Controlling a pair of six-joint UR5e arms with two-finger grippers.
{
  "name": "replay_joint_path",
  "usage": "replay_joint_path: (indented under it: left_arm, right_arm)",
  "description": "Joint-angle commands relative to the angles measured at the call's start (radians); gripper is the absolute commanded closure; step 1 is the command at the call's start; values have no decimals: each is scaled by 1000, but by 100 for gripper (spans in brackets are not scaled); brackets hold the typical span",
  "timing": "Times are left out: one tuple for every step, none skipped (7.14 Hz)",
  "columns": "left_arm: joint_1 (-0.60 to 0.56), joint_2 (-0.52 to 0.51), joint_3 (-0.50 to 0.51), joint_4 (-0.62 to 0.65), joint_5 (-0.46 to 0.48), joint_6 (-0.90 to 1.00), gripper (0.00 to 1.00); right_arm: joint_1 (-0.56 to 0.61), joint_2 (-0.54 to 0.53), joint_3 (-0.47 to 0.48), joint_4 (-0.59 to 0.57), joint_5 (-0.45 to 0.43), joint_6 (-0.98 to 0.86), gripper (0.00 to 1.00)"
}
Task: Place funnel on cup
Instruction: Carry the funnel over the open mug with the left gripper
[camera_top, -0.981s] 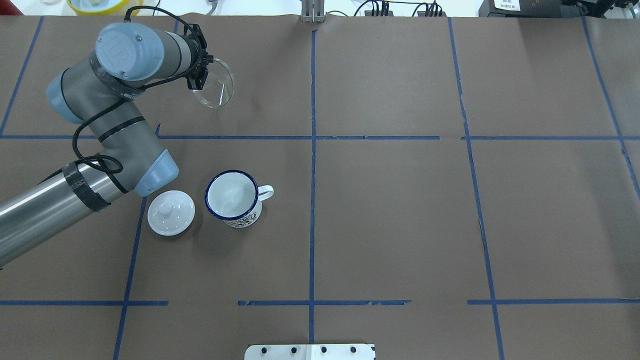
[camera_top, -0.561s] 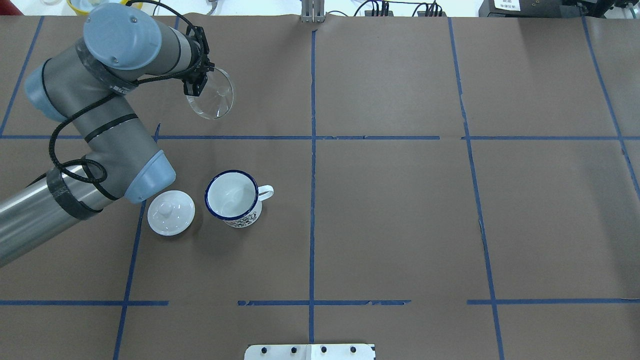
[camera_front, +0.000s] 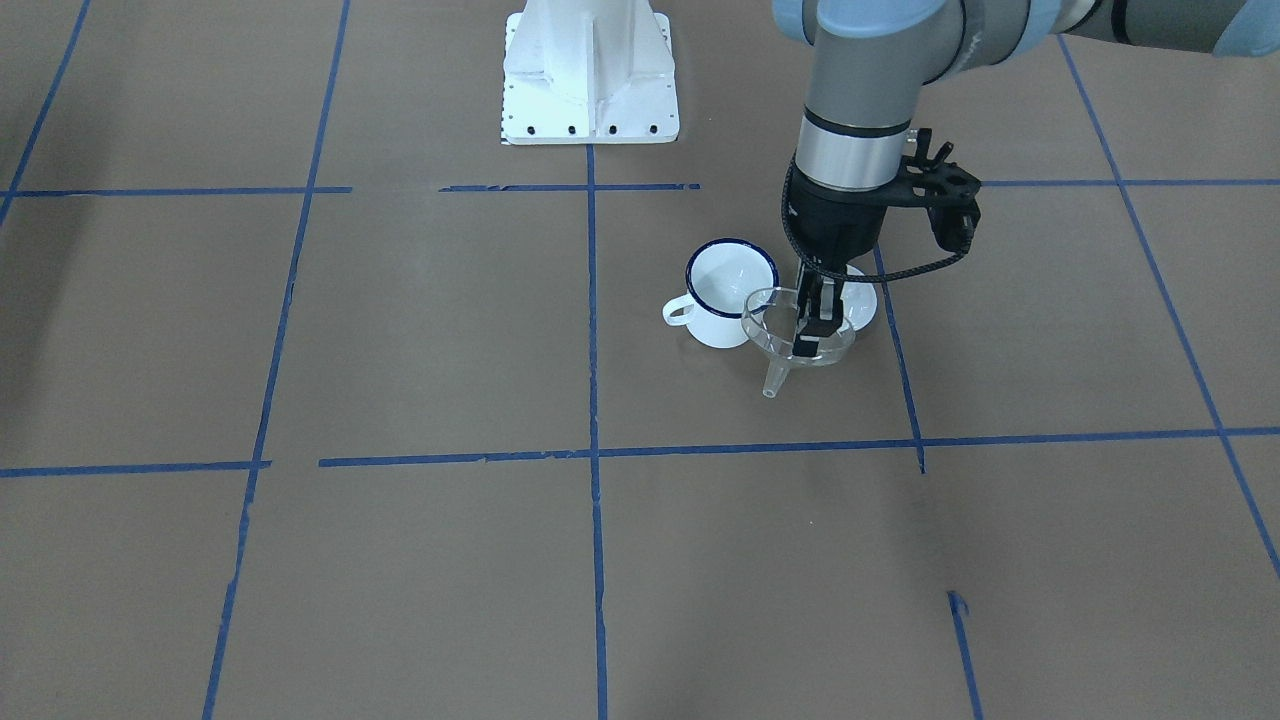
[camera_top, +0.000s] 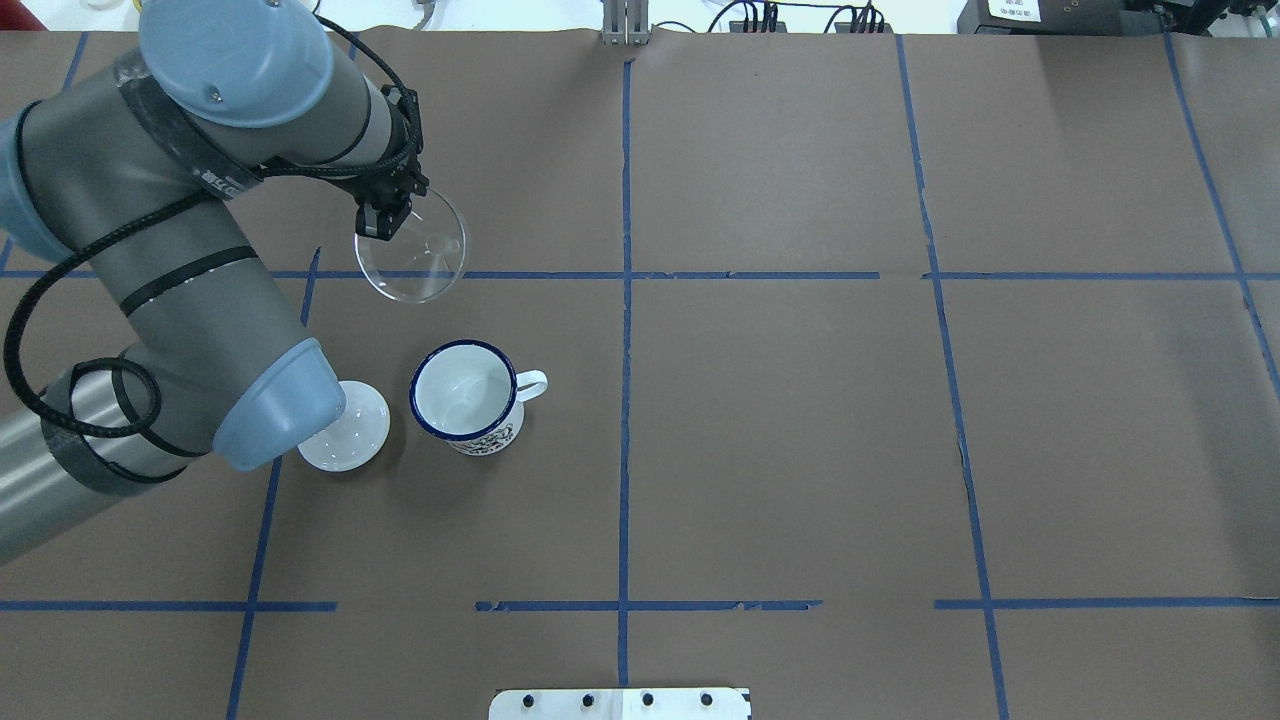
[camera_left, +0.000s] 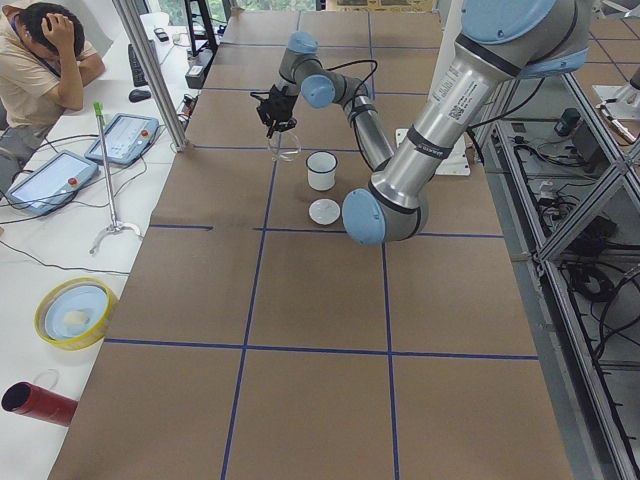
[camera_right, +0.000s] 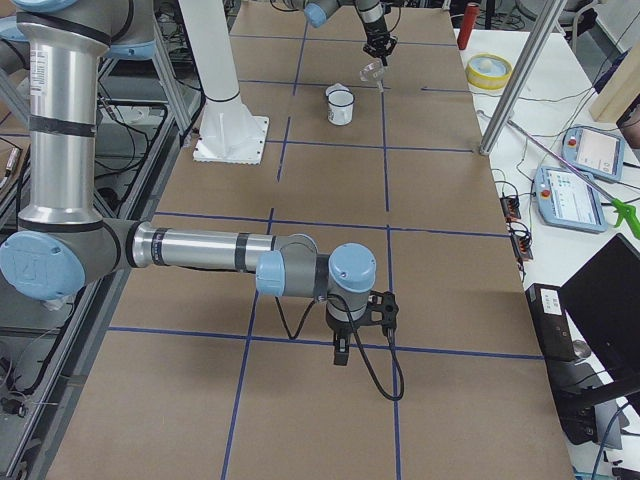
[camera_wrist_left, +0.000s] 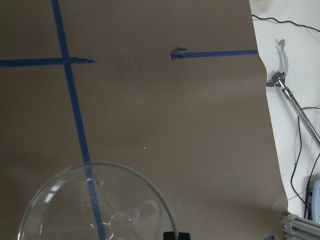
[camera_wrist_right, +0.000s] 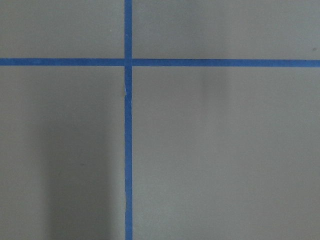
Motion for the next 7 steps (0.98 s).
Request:
replay_joint_path:
  left_arm:
    - [80,-29,-34,140,-20,-5,100]
    - [88,-37,-90,216,-28,-6,100]
    - [91,-38,-120,258,-40,-6,100]
    - [103,-40,-119,265,-40,-6,100]
    - [119,-38,-109,265,-40,-6,100]
    - [125,-34,-90,259,-36,3,100]
    - [131,-37,-45,249,-34,9,100]
  right_arm:
    - [0,0,0,0,0,0,0]
    - [0,0,0,0,0,0,0]
    - [0,0,0,0,0,0,0]
    - [0,0,0,0,0,0,0]
    - [0,0,0,0,0,0,0]
    - [0,0,0,0,0,0,0]
    - [0,0,0,0,0,0,0]
